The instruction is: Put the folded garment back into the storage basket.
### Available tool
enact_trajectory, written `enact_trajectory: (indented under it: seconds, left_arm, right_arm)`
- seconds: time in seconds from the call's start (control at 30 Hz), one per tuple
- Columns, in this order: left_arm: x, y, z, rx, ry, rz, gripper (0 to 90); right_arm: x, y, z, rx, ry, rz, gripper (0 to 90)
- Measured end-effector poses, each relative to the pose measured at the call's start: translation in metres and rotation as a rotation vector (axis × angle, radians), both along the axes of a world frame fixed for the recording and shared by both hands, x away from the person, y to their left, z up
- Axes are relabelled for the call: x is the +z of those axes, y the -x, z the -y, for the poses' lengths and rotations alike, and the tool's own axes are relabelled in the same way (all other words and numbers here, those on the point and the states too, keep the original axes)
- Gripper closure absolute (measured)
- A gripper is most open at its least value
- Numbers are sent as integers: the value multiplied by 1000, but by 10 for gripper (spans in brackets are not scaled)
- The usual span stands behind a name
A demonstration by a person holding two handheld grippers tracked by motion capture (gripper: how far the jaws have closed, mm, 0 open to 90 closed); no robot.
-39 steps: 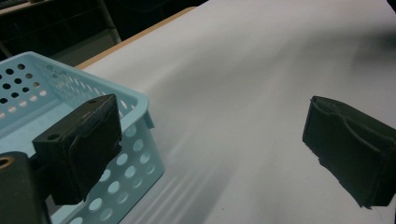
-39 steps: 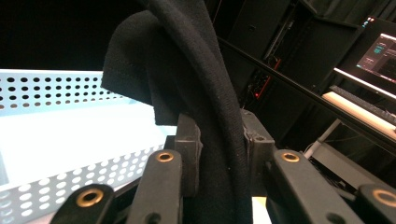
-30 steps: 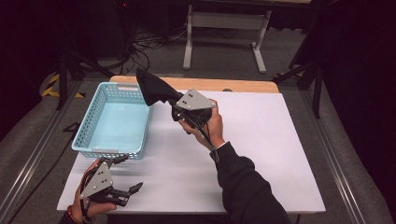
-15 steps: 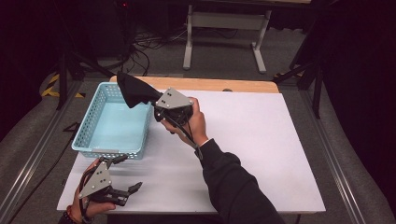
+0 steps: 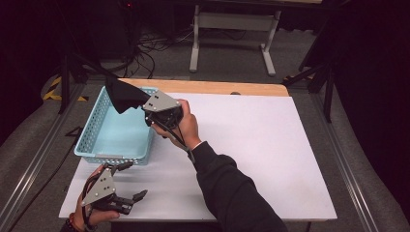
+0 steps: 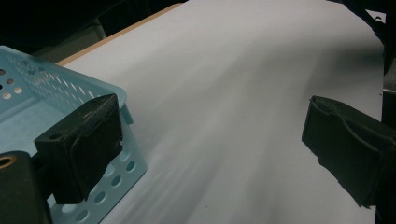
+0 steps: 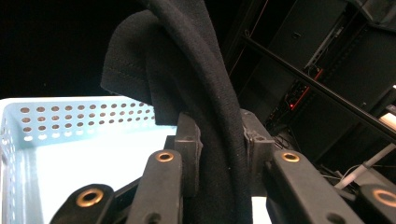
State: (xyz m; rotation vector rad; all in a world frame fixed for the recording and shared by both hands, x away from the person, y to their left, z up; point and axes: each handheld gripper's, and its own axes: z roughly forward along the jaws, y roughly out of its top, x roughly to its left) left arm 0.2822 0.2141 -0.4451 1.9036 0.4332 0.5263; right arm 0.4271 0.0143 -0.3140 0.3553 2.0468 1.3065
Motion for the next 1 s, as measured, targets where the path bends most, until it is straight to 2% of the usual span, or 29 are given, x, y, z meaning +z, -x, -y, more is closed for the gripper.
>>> enact_trajectory:
  seconds: [0.6, 1.0]
  left_arm:
    - [0, 2, -1, -13, 1, -6, 67]
    - [1, 6, -3, -18, 12, -5, 66]
  right_arm:
    - [-13, -16, -43, -2, 53, -42, 732]
    - [-29, -22, -76, 12, 126, -64, 732]
